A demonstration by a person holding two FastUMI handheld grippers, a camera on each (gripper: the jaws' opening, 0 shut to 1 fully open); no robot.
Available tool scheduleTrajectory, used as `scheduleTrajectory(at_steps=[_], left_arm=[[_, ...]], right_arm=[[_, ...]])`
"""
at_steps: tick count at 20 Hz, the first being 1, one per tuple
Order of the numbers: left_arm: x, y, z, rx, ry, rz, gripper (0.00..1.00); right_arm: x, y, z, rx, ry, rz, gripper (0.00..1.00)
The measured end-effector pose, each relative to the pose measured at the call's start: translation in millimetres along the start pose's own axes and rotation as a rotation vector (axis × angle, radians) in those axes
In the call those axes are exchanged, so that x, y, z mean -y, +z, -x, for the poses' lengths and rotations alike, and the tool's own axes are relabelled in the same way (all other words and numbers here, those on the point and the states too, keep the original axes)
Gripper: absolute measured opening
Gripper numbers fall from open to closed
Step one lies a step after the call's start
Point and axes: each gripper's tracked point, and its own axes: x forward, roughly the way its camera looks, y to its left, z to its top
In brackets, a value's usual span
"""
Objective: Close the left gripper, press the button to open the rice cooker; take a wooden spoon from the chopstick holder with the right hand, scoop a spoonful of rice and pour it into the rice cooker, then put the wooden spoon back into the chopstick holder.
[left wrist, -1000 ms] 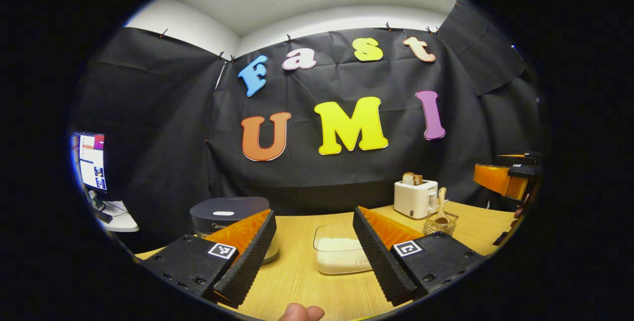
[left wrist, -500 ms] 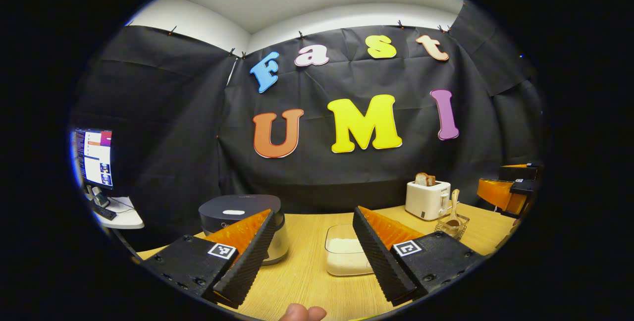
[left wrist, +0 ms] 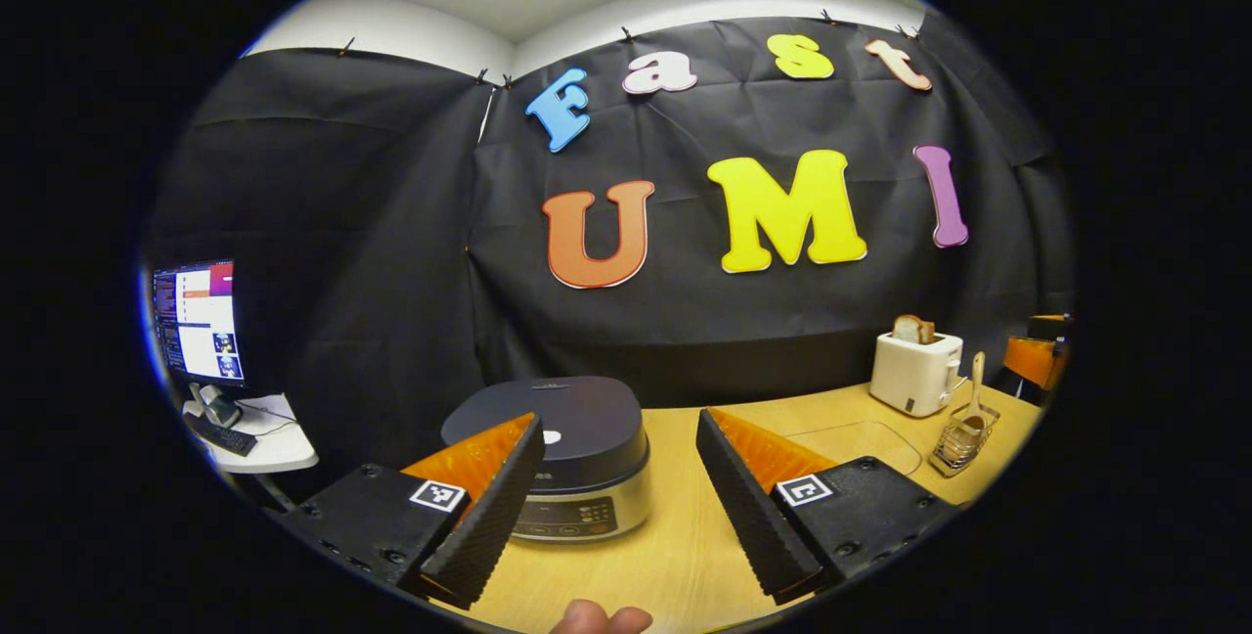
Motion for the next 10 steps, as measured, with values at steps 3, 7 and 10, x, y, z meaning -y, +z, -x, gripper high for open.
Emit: scheduleTrajectory(at_steps=[3, 7, 10], left_arm=[[-25.7, 9.2, -19.8, -0.039, 0.003, -0.04, 0.99], [-48.0, 17.0, -41.8, -0.117, -0.027, -0.028, 0.99], [-62.6, 28.5, -57.1, -0.166, -0.03, -0.029, 0.98]], right_arm=[[4.0, 2.2, -16.4, -0.001, 0.002, 0.006, 0.99], [-3.8, 2.0, -26.0, -0.008, 0.024, 0.008, 0.92], [-3.4, 8.5, -26.5, -0.001, 0.027, 0.021, 0.95]])
